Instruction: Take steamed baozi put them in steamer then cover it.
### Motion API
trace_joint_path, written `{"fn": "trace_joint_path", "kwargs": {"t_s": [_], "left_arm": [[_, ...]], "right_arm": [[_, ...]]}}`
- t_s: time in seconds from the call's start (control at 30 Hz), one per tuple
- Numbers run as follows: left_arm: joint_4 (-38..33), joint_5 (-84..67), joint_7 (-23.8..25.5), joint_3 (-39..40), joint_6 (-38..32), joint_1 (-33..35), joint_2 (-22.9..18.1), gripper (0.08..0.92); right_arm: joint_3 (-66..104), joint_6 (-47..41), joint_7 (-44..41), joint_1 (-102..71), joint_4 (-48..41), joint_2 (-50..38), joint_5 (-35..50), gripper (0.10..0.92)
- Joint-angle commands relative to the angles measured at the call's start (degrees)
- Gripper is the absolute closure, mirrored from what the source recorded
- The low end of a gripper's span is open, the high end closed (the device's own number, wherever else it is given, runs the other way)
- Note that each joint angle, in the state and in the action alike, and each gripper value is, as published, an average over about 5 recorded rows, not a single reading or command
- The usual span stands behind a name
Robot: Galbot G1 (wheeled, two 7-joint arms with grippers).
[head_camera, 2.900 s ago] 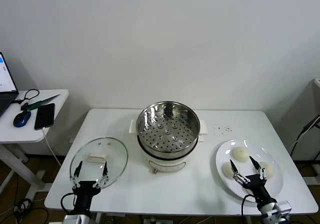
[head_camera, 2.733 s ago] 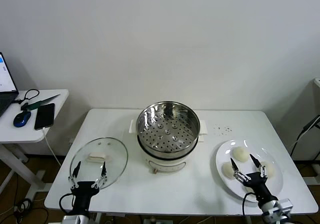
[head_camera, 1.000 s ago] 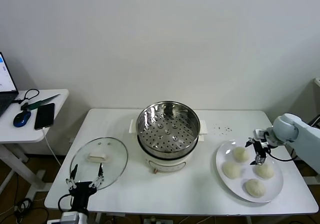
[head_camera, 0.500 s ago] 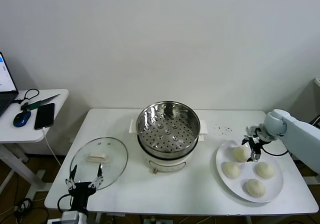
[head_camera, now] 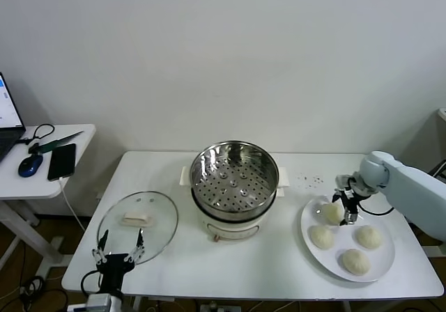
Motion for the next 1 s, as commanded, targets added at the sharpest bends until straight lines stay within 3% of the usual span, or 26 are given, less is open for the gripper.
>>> {"fn": "trace_joint_path", "kwargs": {"t_s": [0.03, 0.3, 0.53, 0.83, 1.0], "left_arm": [[-0.07, 0.25, 0.2, -0.07, -0.07, 0.0, 0.04, 0.177], [0.02, 0.25, 0.1, 0.02, -0.29, 0.34, 0.03, 0.177], [-0.64, 0.41, 0.22, 0.17, -0.17, 0.73, 0.14, 0.177], [-1.37, 0.68, 0.3, 0.37, 0.06, 1.5, -0.05, 0.177], [-1.45, 0.81, 0.28, 0.49, 0.26, 1.81, -0.19, 0.177]], "right_arm": [[-0.48, 0.05, -0.18, 0.35, -0.18, 0.37, 0.12, 0.307], [-1.28, 1.73, -0.44, 2.94, 2.9, -1.9, 1.98, 0.346], [-9.73, 11.61, -3.22, 18.8, 8.69, -2.73, 5.42, 0.357], [-23.6, 23.33, -5.78, 41.53, 8.93, 7.14, 6.98, 0.355], [-22.28, 30.33, -6.03, 45.19, 8.84, 15.19, 2.2, 0.355]]}}
